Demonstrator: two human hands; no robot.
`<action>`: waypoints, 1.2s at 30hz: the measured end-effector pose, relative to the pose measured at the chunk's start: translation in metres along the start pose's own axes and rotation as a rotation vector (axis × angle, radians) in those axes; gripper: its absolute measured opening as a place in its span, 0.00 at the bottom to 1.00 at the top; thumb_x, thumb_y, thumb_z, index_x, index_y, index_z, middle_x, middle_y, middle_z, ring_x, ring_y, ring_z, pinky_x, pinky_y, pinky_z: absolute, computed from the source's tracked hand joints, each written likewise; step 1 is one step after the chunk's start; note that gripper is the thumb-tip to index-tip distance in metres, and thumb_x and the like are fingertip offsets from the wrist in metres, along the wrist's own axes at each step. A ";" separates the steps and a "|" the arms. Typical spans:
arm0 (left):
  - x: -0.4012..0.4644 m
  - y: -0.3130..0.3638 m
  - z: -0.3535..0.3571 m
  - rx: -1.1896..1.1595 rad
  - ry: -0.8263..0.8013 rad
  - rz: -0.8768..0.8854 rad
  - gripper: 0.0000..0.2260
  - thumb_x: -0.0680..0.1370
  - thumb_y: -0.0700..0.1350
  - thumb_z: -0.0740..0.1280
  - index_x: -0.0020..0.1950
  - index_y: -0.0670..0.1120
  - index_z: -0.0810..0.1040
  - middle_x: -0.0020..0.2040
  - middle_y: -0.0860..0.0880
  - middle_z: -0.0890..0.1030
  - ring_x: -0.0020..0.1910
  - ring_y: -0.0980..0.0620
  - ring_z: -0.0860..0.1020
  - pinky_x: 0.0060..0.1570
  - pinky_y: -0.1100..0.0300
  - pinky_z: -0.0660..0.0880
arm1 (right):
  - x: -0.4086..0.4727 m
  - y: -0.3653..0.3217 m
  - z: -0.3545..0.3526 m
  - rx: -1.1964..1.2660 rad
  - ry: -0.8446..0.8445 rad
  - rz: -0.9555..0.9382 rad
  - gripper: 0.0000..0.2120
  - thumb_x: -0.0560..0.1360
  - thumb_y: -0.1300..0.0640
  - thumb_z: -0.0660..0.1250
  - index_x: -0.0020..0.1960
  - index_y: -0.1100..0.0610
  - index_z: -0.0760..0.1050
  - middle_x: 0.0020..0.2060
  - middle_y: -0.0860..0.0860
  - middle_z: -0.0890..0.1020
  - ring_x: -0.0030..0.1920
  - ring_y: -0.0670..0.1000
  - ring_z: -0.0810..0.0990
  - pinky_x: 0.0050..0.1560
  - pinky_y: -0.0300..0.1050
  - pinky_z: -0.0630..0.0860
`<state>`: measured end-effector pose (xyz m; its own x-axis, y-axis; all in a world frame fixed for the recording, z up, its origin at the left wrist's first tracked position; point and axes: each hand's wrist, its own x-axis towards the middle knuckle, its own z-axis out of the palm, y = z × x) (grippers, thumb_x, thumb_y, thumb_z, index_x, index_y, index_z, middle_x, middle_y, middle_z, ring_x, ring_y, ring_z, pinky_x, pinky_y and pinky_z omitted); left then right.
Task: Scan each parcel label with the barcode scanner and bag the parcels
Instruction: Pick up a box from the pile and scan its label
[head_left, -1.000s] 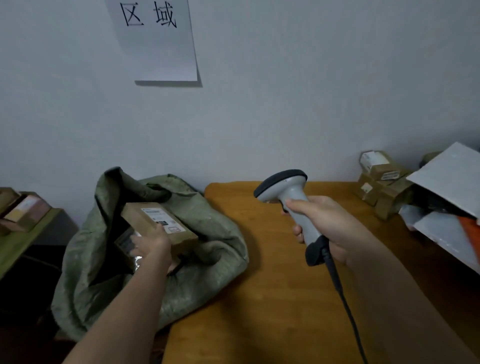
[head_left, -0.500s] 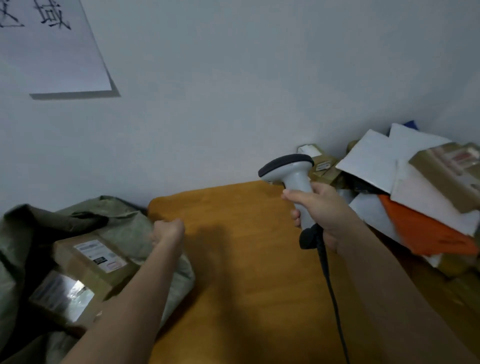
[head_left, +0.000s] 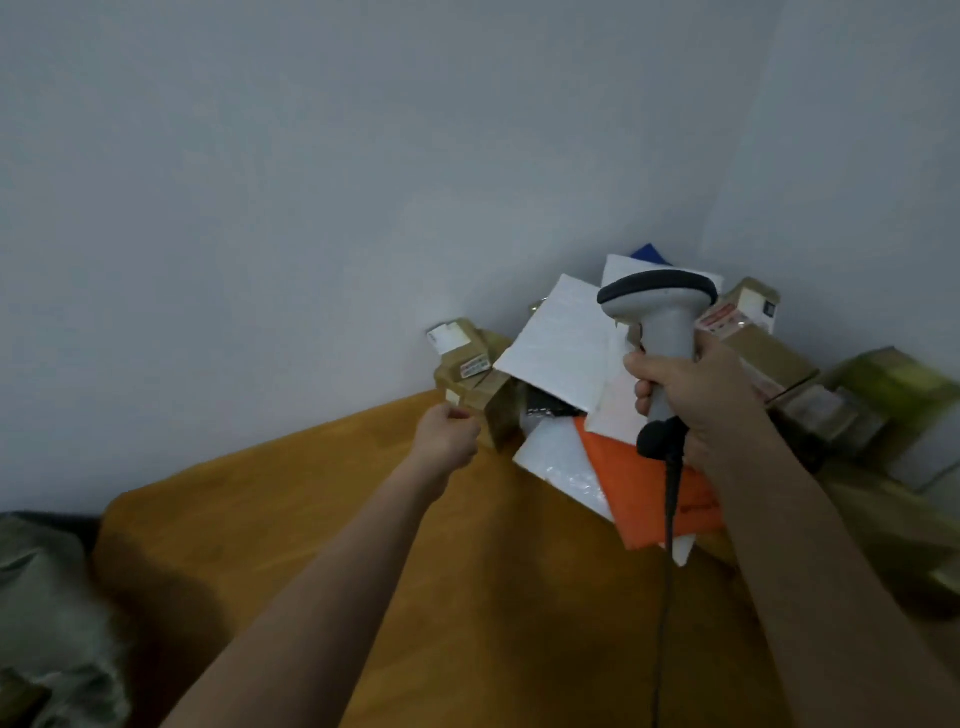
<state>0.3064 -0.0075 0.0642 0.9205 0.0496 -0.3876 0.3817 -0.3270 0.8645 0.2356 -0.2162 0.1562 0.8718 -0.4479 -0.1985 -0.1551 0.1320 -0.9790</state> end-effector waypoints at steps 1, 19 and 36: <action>0.004 0.013 0.023 -0.008 -0.040 0.005 0.05 0.78 0.38 0.63 0.53 0.43 0.74 0.46 0.44 0.77 0.42 0.48 0.77 0.42 0.56 0.77 | 0.017 0.000 -0.019 0.021 0.025 -0.006 0.11 0.75 0.67 0.70 0.55 0.60 0.73 0.38 0.54 0.76 0.30 0.47 0.74 0.31 0.42 0.74; 0.056 0.099 0.249 -0.065 -0.269 -0.090 0.12 0.78 0.51 0.67 0.58 0.47 0.78 0.54 0.47 0.83 0.49 0.50 0.81 0.49 0.55 0.81 | 0.196 0.062 -0.175 0.102 0.342 0.247 0.30 0.74 0.67 0.68 0.71 0.47 0.64 0.51 0.57 0.77 0.38 0.50 0.76 0.37 0.45 0.75; 0.027 0.095 0.160 -0.356 -0.243 -0.127 0.25 0.82 0.45 0.61 0.75 0.61 0.55 0.58 0.44 0.79 0.49 0.45 0.83 0.48 0.45 0.81 | 0.144 0.036 -0.097 0.332 -0.095 0.062 0.31 0.67 0.42 0.76 0.67 0.38 0.70 0.58 0.46 0.82 0.59 0.50 0.80 0.62 0.58 0.75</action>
<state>0.3544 -0.1887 0.0846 0.8342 -0.1688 -0.5250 0.5348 0.0148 0.8449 0.3105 -0.3617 0.0879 0.9073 -0.3475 -0.2365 -0.0631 0.4438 -0.8939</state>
